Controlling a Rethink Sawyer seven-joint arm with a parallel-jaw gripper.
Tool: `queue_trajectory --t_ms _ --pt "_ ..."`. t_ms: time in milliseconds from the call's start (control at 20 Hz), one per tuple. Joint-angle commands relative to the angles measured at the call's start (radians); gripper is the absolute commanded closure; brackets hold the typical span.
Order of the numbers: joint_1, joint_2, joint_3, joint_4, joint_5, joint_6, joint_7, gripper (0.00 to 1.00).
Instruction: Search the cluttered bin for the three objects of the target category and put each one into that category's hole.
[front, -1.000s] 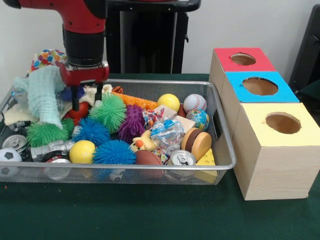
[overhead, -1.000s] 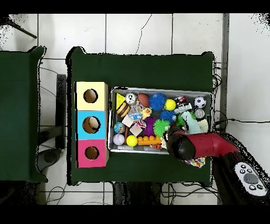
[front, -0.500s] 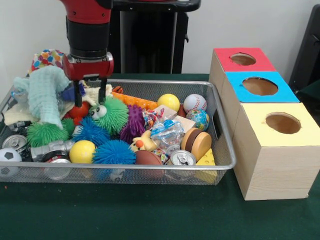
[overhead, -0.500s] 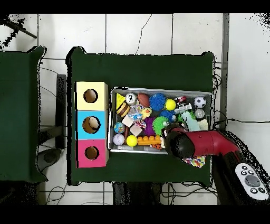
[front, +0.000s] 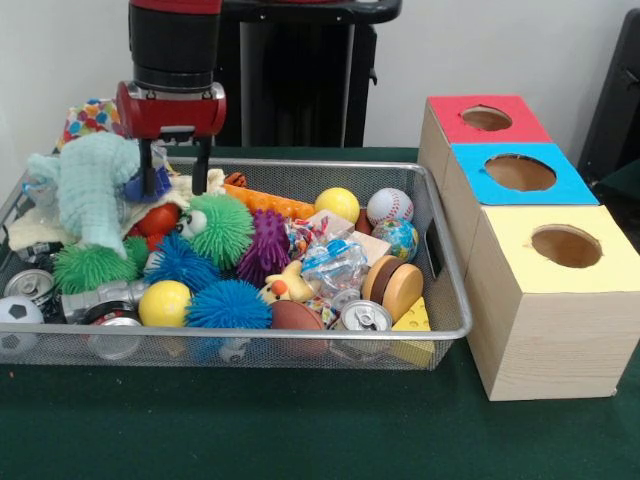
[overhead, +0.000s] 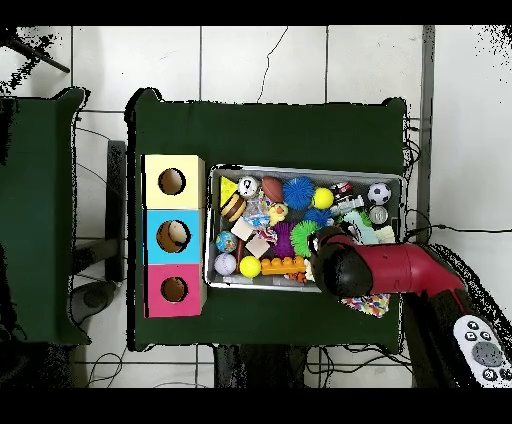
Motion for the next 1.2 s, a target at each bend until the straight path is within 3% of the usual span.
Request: queue_trajectory --t_ms 50,200,350,500,750,1200 --pt "-0.073 -0.060 0.067 0.168 0.013 0.078 -0.070 0.00" --pt "-0.111 -0.141 0.090 0.253 0.036 0.097 -0.098 0.00" --pt "-0.106 -0.189 0.142 0.265 0.100 0.117 -0.073 0.00" --pt "-0.067 -0.159 0.164 0.215 0.128 0.112 -0.024 0.00" --pt "0.003 -0.093 0.139 0.151 0.133 0.045 0.059 0.00" --pt "0.054 -0.017 0.096 0.080 0.119 -0.025 0.087 0.00"
